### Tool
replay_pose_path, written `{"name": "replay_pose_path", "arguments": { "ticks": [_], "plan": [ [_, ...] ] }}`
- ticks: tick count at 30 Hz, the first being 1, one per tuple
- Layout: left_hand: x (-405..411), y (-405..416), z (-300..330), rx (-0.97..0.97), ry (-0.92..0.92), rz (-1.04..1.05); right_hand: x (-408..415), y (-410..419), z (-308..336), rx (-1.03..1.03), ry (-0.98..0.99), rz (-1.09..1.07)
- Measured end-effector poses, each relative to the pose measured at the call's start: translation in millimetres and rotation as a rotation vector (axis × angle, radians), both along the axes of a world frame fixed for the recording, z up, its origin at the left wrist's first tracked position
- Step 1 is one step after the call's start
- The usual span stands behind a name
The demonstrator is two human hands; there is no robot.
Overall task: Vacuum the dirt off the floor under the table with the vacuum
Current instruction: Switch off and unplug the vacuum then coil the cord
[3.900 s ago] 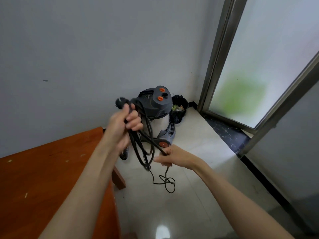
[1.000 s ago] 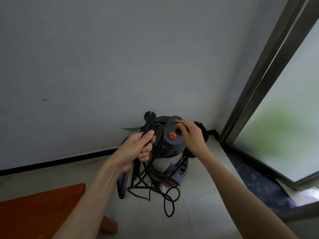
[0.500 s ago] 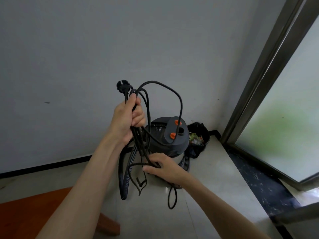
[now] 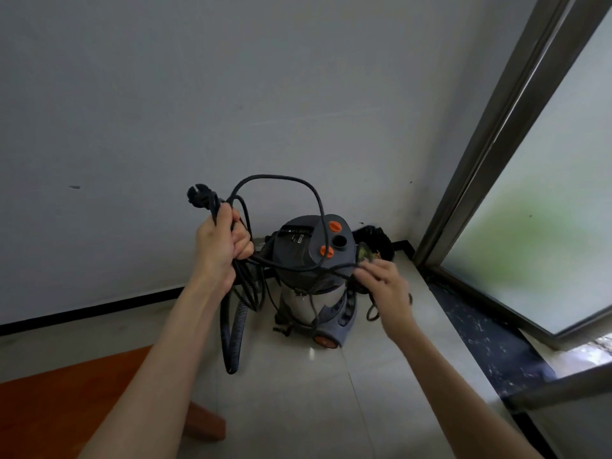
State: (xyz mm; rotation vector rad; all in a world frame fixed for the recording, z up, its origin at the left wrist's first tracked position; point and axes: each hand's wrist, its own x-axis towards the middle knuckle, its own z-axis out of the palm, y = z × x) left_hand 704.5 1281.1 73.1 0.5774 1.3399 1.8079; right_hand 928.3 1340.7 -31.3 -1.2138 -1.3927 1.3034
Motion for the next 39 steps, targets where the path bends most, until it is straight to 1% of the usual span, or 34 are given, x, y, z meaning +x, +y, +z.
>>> {"name": "replay_pose_path", "arguments": {
  "ticks": [1, 3, 4, 5, 6, 7, 9, 13, 15, 19, 20, 21, 22, 23, 24, 25, 26, 27, 28, 29, 30, 31, 32, 33, 34, 37, 39],
  "plan": [
    [-6, -2, -2, -0.002, 0.001, 0.029, 12, 6, 1, -0.090, 0.126, -0.106],
    [-24, -7, -3, 0.008, -0.009, 0.107, 41, 19, 0, -0.279, 0.402, -0.397],
    [-34, -10, -4, 0.010, -0.011, 0.145, 56, 25, -5, -0.344, 0.454, -0.524],
    [-42, -12, -5, 0.005, -0.006, 0.174, 68, 29, -12, -0.382, 0.388, -0.601],
    [-48, -13, -6, -0.007, 0.005, 0.189, 74, 30, -18, -0.402, 0.270, -0.623],
    [-51, -13, -7, -0.019, 0.022, 0.191, 74, 28, -23, -0.409, 0.154, -0.607],
    [-47, -10, -10, -0.040, 0.064, 0.171, 62, 24, -30, -0.434, 0.027, -0.516],
    [-32, -7, -15, -0.073, 0.110, 0.111, 40, 18, -34, -0.512, -0.055, -0.405],
    [-26, -8, -15, -0.075, 0.095, 0.082, 41, 18, -37, -0.631, 0.007, -0.366],
    [-10, -8, -8, -0.033, 0.049, -0.030, 52, 11, -43, -0.937, 0.289, -0.308],
    [-5, -8, -5, -0.021, 0.049, -0.066, 54, 9, -45, -0.996, 0.308, -0.302],
    [-1, -7, -1, -0.007, 0.053, -0.106, 53, 10, -49, -1.018, 0.240, -0.285],
    [4, -7, 3, 0.005, 0.059, -0.146, 52, 9, -52, -0.987, 0.041, -0.227],
    [10, -6, 8, 0.018, 0.064, -0.184, 47, 6, -52, -0.895, -0.267, -0.121],
    [15, -5, 14, 0.032, 0.068, -0.217, 41, 4, -52, -0.746, -0.575, -0.036],
    [21, -3, 20, 0.044, 0.069, -0.246, 34, 1, -48, -0.540, -0.814, 0.082],
    [27, -1, 26, 0.056, 0.069, -0.270, 23, -2, -45, -0.345, -0.858, 0.203],
    [32, 1, 32, 0.068, 0.071, -0.293, 9, -7, -39, -0.211, -0.779, 0.345],
    [37, 4, 38, 0.079, 0.079, -0.317, -7, -16, -34, -0.144, -0.640, 0.505],
    [41, 6, 43, 0.088, 0.093, -0.338, -25, -26, -28, -0.114, -0.501, 0.670],
    [44, 8, 48, 0.095, 0.112, -0.353, -42, -35, -26, -0.097, -0.404, 0.796],
    [46, 10, 53, 0.099, 0.130, -0.358, -57, -43, -25, -0.066, -0.343, 0.890],
    [47, 11, 58, 0.102, 0.144, -0.354, -70, -49, -27, -0.055, -0.330, 0.937],
    [47, 12, 63, 0.107, 0.151, -0.348, -79, -52, -30, -0.065, -0.315, 0.933],
    [45, 12, 68, 0.116, 0.148, -0.339, -84, -51, -39, -0.110, -0.318, 0.884],
    [33, 8, 78, 0.147, 0.127, -0.295, -66, -30, -71, -0.301, -0.388, 0.585],
    [24, 3, 75, 0.130, 0.138, -0.259, -43, -16, -88, -0.373, -0.455, 0.460]
  ]
}}
